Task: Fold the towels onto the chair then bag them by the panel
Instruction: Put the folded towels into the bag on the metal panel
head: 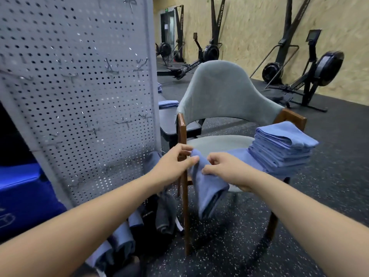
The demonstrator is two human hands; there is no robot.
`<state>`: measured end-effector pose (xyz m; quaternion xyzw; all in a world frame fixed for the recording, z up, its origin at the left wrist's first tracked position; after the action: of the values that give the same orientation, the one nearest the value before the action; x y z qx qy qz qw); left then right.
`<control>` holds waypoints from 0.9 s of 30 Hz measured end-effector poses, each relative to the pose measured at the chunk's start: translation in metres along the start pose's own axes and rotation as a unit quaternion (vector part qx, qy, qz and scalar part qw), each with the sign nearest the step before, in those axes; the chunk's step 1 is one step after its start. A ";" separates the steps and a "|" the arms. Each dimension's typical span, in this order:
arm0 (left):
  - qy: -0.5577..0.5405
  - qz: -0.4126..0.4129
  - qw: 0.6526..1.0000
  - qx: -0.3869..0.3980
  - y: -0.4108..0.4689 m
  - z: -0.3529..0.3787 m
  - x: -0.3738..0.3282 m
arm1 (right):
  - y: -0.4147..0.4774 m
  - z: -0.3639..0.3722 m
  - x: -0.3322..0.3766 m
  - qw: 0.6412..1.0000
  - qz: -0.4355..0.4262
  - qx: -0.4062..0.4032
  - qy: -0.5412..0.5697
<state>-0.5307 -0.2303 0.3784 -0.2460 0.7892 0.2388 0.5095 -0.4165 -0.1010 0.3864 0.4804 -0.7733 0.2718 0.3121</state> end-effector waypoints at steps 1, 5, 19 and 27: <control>0.005 -0.006 1.000 0.009 -0.003 -0.004 0.006 | 0.000 0.007 0.008 1.000 -0.014 0.007 -0.016; 0.029 -0.010 0.999 -0.033 -0.014 -0.032 0.031 | 0.004 0.030 0.028 0.996 -0.042 0.009 -0.072; -0.025 -0.135 0.990 -0.023 -0.033 -0.084 0.118 | 0.050 0.117 0.045 0.987 -0.082 -0.012 -0.135; 0.091 -0.178 0.976 -0.083 -0.037 -0.136 0.162 | 0.087 0.163 0.054 0.989 -0.076 0.003 -0.128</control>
<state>-0.6590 -0.3679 0.2741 -0.4444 0.7534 0.1854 0.4477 -0.5504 -0.2153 0.3084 0.5701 -0.7670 0.1858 0.2285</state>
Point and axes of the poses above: each hand's wrist, its own y-axis towards the middle knuckle, its own z-axis out of the palm, x = y × z, the point moved 9 cm from there along y, towards the middle knuckle, and after that the axes turned 2 degrees about x, right-handed, at the moved point
